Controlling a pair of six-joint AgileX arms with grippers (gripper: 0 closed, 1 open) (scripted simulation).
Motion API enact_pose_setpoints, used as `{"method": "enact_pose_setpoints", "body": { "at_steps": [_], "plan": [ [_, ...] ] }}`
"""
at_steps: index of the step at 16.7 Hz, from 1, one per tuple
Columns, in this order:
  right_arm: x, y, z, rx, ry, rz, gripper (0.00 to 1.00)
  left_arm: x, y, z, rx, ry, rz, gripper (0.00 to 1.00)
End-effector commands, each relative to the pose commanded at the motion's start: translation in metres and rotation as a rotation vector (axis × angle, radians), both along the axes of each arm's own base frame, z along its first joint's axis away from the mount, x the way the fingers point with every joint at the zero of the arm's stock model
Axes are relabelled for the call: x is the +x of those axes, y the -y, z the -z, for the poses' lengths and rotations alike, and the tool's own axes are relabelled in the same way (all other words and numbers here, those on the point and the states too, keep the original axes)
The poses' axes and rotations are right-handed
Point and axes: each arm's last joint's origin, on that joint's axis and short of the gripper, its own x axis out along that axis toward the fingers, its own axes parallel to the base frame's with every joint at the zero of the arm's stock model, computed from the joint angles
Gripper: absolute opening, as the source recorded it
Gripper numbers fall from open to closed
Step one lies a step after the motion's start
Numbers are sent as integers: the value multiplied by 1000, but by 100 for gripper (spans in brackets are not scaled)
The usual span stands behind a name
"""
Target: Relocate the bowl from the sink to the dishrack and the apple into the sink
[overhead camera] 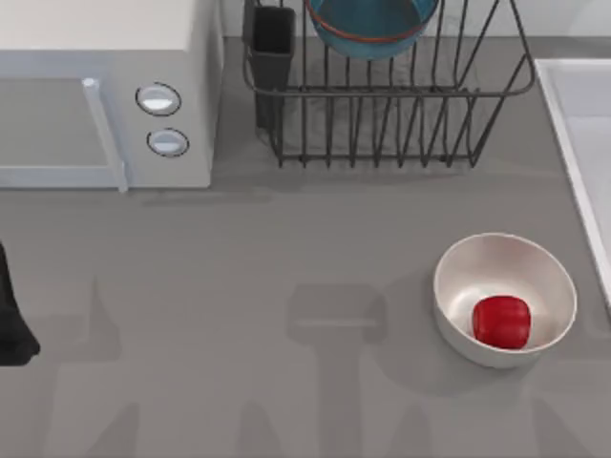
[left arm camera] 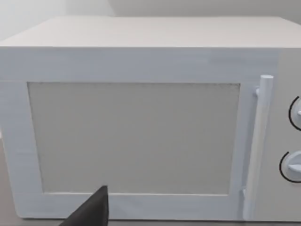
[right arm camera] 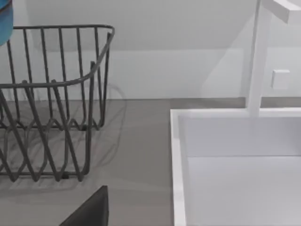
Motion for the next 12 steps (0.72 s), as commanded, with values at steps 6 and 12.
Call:
{"method": "enact_pose_setpoints", "body": {
  "at_steps": [6,12],
  "plan": [
    [34,-20,-52,81,-417,-89,100,0,0,0,0,0,0,100],
    [117,-68,-57,75,-1020,-94,100,0,0,0,0,0,0,100]
  ]
}}
